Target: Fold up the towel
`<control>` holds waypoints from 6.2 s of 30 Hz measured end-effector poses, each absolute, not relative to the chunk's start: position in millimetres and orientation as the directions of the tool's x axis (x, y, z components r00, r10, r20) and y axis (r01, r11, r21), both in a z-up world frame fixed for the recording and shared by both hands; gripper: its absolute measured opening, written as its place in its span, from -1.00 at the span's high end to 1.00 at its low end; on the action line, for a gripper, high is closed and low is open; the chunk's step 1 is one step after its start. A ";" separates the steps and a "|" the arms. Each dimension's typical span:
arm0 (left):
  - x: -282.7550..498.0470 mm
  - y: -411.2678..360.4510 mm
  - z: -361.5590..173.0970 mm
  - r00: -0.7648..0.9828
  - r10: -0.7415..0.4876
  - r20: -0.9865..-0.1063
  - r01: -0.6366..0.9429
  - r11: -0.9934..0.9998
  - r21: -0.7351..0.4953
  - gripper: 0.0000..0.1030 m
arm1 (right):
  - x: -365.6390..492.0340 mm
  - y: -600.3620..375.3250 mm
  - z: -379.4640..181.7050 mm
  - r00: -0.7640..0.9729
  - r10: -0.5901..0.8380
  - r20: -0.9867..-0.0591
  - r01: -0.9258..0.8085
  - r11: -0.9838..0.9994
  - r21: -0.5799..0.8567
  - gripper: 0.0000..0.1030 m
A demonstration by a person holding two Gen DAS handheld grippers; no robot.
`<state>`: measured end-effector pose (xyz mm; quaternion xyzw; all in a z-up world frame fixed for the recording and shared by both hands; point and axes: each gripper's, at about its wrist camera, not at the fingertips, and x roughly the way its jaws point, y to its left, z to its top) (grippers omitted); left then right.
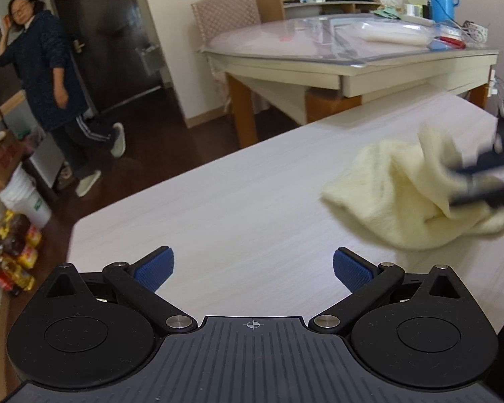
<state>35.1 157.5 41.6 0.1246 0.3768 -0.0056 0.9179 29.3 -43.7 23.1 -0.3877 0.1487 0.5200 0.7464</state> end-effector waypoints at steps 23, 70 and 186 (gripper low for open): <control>99.8 61.7 51.3 0.634 -0.234 -0.737 0.489 0.860 0.148 -0.97 | 19.1 -117.9 15.7 0.543 0.572 -0.615 -0.840 0.369 -0.398 0.23; 128.6 152.9 5.5 0.668 -0.111 -0.736 0.221 0.974 0.053 0.93 | 191.5 -147.0 -24.1 0.737 0.228 -0.636 -0.573 0.710 -0.409 -0.14; -58.5 105.2 -13.2 0.648 -0.104 -0.754 0.014 0.992 -0.125 -0.04 | 195.7 117.0 -80.5 0.412 0.578 -0.704 -0.439 -0.551 -0.709 0.55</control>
